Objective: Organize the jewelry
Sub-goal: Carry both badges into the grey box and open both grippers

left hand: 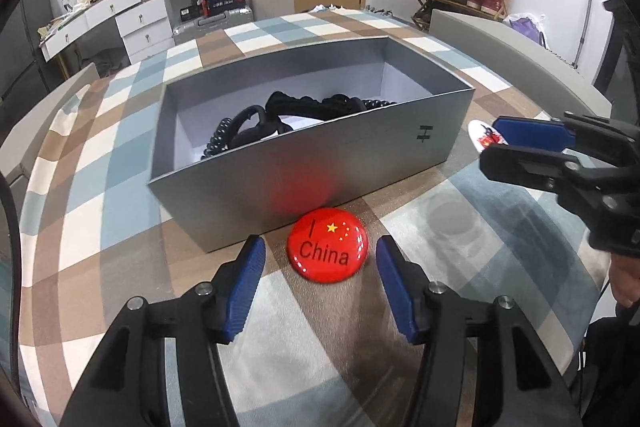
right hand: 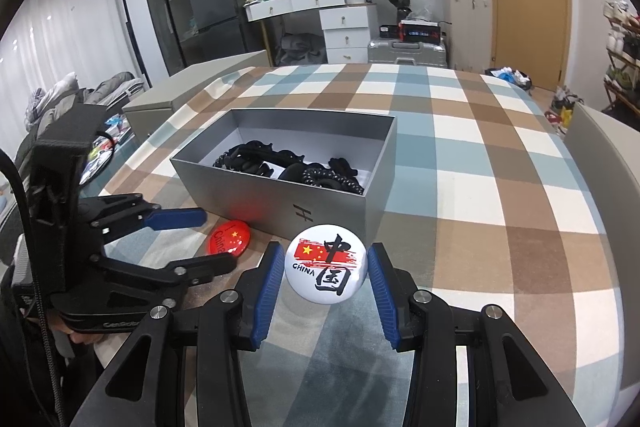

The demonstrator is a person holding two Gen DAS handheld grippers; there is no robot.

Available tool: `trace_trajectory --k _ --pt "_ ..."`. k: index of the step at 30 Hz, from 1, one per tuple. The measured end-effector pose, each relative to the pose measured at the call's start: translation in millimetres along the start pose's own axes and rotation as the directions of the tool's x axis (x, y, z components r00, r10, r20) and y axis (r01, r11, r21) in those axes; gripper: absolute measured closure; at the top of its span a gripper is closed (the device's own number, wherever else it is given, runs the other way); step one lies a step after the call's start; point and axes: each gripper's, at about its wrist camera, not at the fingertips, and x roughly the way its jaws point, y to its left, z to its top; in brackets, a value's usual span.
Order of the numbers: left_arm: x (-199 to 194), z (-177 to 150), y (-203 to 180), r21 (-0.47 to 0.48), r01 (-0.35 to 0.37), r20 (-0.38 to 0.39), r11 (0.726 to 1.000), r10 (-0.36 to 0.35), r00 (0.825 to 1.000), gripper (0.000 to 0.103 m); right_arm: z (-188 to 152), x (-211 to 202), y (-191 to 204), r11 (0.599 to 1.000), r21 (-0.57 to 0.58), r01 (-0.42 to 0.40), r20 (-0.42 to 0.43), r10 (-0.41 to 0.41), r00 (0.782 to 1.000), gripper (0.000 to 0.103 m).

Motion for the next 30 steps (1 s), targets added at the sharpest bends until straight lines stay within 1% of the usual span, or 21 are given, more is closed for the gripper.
trace_trajectory --k 2,3,4,5,10,15,18,20,23,30 --pt "2.1 -0.4 0.2 0.0 0.011 -0.003 1.0 -0.011 1.0 0.051 0.1 0.0 -0.2 1.0 0.0 0.0 0.001 0.0 1.0 0.061" --pt "0.9 -0.8 -0.1 0.007 0.027 -0.004 1.0 -0.027 1.0 0.06 0.1 0.0 -0.6 1.0 0.001 0.0 0.002 0.0 1.0 0.061" --pt "-0.9 -1.8 -1.3 0.015 0.028 0.0 0.999 -0.028 1.0 0.066 0.0 0.0 -0.3 1.0 0.002 0.0 0.002 0.0 1.0 0.061" --pt "-2.0 -2.9 -2.6 0.023 0.02 0.002 1.0 -0.02 1.0 0.066 0.0 0.1 -0.4 1.0 0.002 0.0 0.002 0.0 1.0 0.061" --pt "-10.4 -8.0 -6.8 0.04 0.027 0.03 0.999 -0.028 0.999 0.066 0.5 -0.4 -0.2 1.0 0.002 -0.001 0.006 0.001 1.0 0.061" --pt "-23.5 -8.0 -5.5 0.032 0.028 0.073 0.999 -0.031 0.997 0.066 1.8 -2.5 -0.2 1.0 0.004 -0.005 0.019 0.005 1.0 0.061" --pt "-31.5 -2.8 -2.5 0.03 0.025 0.114 0.999 -0.028 0.993 0.066 2.6 -5.2 0.4 1.0 0.005 -0.011 0.035 0.011 0.999 0.061" --pt "-41.2 0.3 0.1 0.03 0.019 0.163 0.999 -0.024 0.986 0.066 3.8 -7.8 1.4 1.0 0.006 -0.015 0.047 0.014 0.999 0.061" --pt "-49.3 5.3 3.3 0.021 0.004 0.208 1.0 -0.008 0.978 0.066 7.1 -11.1 3.3 1.0 0.004 -0.018 0.066 0.018 0.998 0.061" --pt "-52.3 18.0 14.4 -0.008 -0.011 0.239 1.0 0.012 0.971 0.066 23.8 -17.1 10.6 1.0 -0.011 -0.024 0.1 0.025 0.995 0.061"
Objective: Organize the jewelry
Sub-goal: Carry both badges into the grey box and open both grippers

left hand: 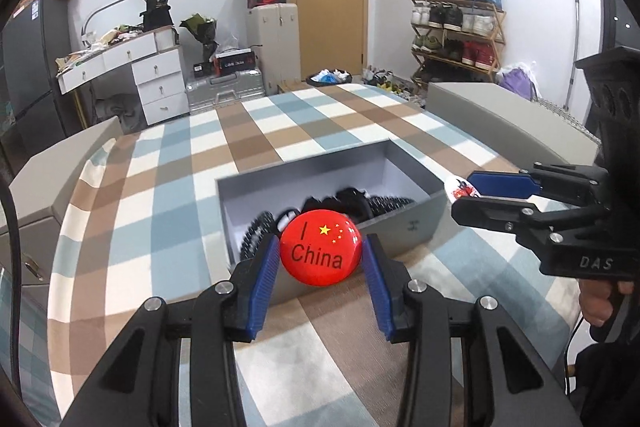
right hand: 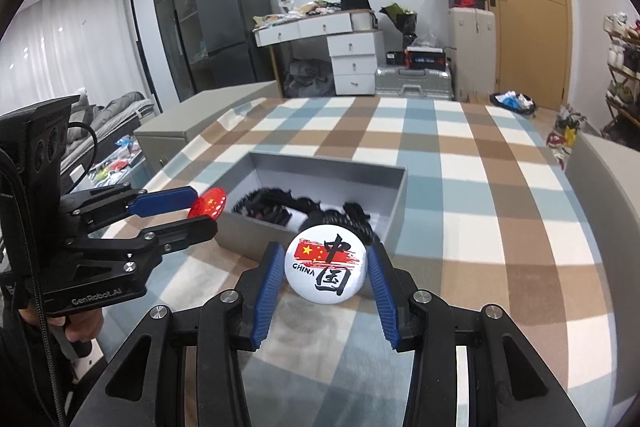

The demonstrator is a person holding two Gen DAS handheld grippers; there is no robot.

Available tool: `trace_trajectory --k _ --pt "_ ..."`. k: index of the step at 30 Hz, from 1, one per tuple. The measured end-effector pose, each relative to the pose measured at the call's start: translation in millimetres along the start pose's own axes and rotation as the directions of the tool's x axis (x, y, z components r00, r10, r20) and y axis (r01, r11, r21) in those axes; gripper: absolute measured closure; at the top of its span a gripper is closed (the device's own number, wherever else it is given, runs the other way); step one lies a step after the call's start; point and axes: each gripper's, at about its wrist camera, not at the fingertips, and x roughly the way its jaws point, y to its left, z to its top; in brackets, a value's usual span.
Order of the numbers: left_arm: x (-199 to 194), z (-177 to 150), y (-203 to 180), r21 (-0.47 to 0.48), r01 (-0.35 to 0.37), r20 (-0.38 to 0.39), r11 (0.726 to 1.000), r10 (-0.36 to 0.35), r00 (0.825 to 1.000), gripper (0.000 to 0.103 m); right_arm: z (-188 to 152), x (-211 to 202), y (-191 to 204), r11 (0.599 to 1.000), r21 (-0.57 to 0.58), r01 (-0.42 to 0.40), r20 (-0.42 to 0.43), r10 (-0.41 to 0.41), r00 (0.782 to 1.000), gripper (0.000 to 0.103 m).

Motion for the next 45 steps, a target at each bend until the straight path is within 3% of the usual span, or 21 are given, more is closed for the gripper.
trace_trajectory --k 19,45 --pt "12.8 27.6 22.7 -0.065 -0.065 0.068 0.996 0.07 0.995 0.066 44.8 12.8 -6.6 0.999 0.043 -0.015 0.072 0.011 0.997 0.061" --pt "33.1 15.5 30.6 -0.108 -0.1 0.014 0.989 0.102 0.995 0.066 30.6 44.5 -17.2 0.996 0.091 -0.006 0.018 0.004 1.0 0.061"
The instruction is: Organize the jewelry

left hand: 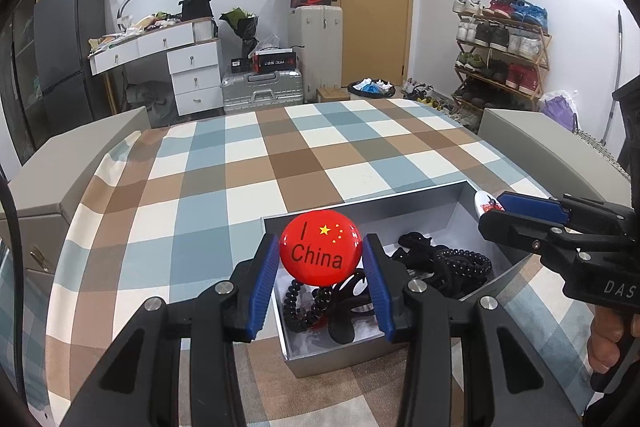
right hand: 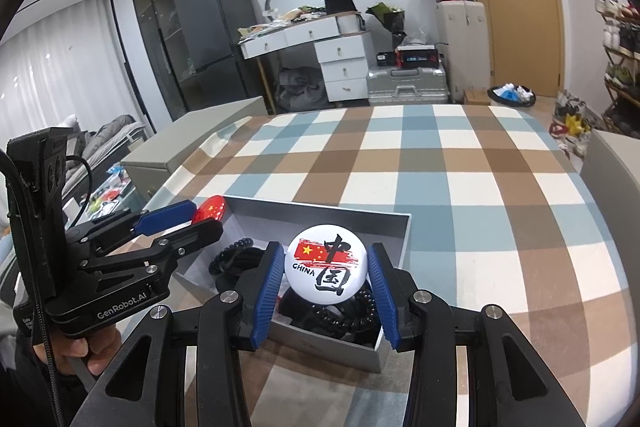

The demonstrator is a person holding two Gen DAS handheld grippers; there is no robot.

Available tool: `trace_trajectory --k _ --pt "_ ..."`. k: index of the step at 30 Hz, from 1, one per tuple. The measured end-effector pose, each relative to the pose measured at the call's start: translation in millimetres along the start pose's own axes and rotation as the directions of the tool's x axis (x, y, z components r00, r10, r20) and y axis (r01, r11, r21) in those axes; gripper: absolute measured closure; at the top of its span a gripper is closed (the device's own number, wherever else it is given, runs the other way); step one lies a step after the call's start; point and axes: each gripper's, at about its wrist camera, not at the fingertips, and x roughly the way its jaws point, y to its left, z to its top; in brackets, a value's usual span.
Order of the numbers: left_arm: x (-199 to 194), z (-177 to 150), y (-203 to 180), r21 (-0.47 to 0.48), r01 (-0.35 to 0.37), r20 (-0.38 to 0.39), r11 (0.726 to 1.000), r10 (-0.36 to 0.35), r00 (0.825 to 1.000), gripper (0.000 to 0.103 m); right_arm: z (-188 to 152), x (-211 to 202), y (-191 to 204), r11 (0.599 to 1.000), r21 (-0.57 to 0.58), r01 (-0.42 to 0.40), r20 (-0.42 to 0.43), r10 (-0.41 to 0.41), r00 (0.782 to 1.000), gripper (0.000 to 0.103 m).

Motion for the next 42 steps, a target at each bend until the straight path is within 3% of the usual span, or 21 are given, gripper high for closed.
trace_trajectory --k 16,24,26,28,30,32,34,36,42 --pt "2.5 -3.3 0.5 -0.014 0.012 0.002 1.0 -0.012 1.0 0.066 -6.1 9.2 4.3 1.0 -0.005 0.007 0.014 -0.007 1.0 0.06" --pt "1.5 -1.6 2.7 -0.026 0.011 -0.005 1.0 -0.011 1.0 0.064 -5.4 2.6 6.3 1.0 -0.012 0.005 0.032 -0.005 0.999 0.048" --pt "-0.2 -0.6 3.0 -0.029 0.009 -0.004 1.0 -0.01 1.0 0.052 -4.6 1.9 5.8 1.0 -0.013 0.007 0.032 -0.007 0.999 0.042" --pt "-4.2 -0.1 2.9 -0.031 0.006 0.015 1.0 -0.005 1.0 0.028 -3.9 0.0 4.5 1.0 -0.009 0.011 0.045 -0.011 0.999 0.028" --pt "-8.8 1.8 2.2 -0.029 0.002 0.034 1.0 -0.001 0.999 0.019 -2.9 -4.0 2.0 1.0 0.005 0.018 0.06 -0.018 0.998 0.02" --pt "-11.3 3.7 1.8 -0.028 -0.003 0.042 1.0 0.004 0.999 0.018 -1.6 -7.7 -0.9 1.0 0.02 0.017 0.069 -0.018 0.997 0.011" --pt "-13.8 5.1 2.3 -0.032 -0.005 0.047 0.999 0.006 0.999 0.008 -0.4 -12.9 -2.7 1.0 0.025 0.014 0.086 -0.016 0.996 0.0" --pt "-19.4 4.2 2.7 -0.037 -0.011 0.07 0.999 0.014 0.997 0.001 -0.2 -19.5 -4.3 1.0 0.025 0.011 0.108 -0.014 0.994 0.0" --pt "-31.8 -2.6 2.2 -0.001 -0.044 0.103 0.999 0.044 0.994 0.001 -8.8 -36.2 -6.7 1.0 0.008 -0.008 0.143 0.007 0.99 0.0"
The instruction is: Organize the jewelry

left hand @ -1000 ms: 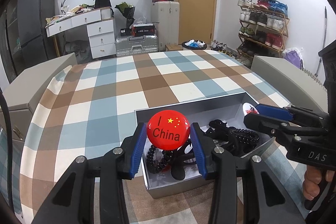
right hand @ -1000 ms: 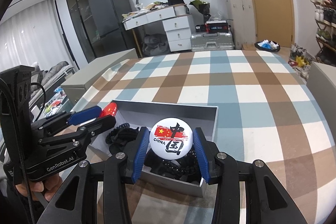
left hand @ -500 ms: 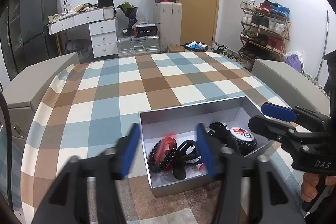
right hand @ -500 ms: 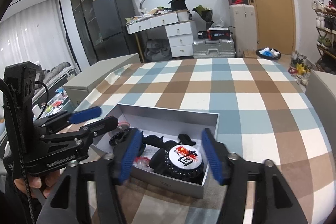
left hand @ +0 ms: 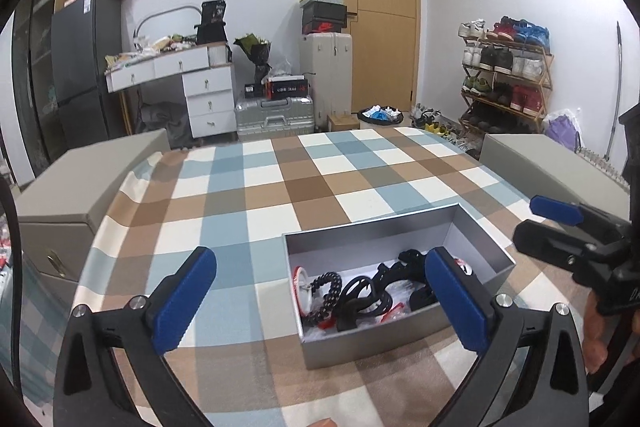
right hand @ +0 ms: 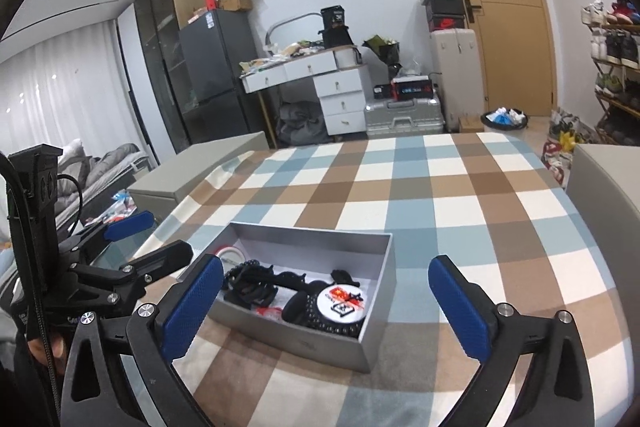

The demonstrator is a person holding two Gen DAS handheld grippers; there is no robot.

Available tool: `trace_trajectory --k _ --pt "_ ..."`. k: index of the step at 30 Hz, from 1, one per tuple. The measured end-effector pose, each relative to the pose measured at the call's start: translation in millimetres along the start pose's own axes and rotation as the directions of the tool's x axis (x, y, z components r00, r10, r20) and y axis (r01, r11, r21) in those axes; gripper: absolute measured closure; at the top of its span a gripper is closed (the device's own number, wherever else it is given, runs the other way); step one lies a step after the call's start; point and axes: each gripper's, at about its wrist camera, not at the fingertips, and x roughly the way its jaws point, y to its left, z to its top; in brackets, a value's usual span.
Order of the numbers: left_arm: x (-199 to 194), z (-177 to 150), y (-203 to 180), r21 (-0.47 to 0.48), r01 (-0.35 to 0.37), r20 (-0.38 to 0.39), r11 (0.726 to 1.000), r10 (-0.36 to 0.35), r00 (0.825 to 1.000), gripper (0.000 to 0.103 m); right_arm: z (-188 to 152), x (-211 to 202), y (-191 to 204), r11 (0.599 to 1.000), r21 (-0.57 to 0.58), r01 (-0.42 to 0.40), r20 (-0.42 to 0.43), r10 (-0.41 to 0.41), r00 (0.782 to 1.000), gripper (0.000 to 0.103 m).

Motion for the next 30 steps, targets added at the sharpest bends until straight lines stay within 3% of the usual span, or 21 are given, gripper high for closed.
trace_trajectory --k 8,14,22,30 --pt "-7.9 -16.8 6.2 -0.003 0.008 0.032 1.0 -0.008 0.999 0.001 -13.7 -6.7 2.7 0.999 -0.007 -0.031 0.01 0.031 0.999 0.0" --pt "-7.0 -26.9 11.7 -0.02 0.004 0.037 1.0 -0.003 0.999 0.001 -24.2 -11.6 13.0 0.996 -0.091 -0.025 0.041 0.029 0.999 0.0" --pt "-7.2 -35.6 8.6 -0.017 0.012 0.046 1.0 -0.011 0.999 0.001 -32.9 -17.5 19.6 0.993 -0.118 0.013 0.097 -0.002 0.995 0.0" --pt "-8.3 -35.9 3.2 0.008 -0.009 0.037 1.0 0.009 0.999 0.001 -32.0 -15.7 16.4 0.994 -0.105 0.014 0.09 -0.004 0.996 0.0"
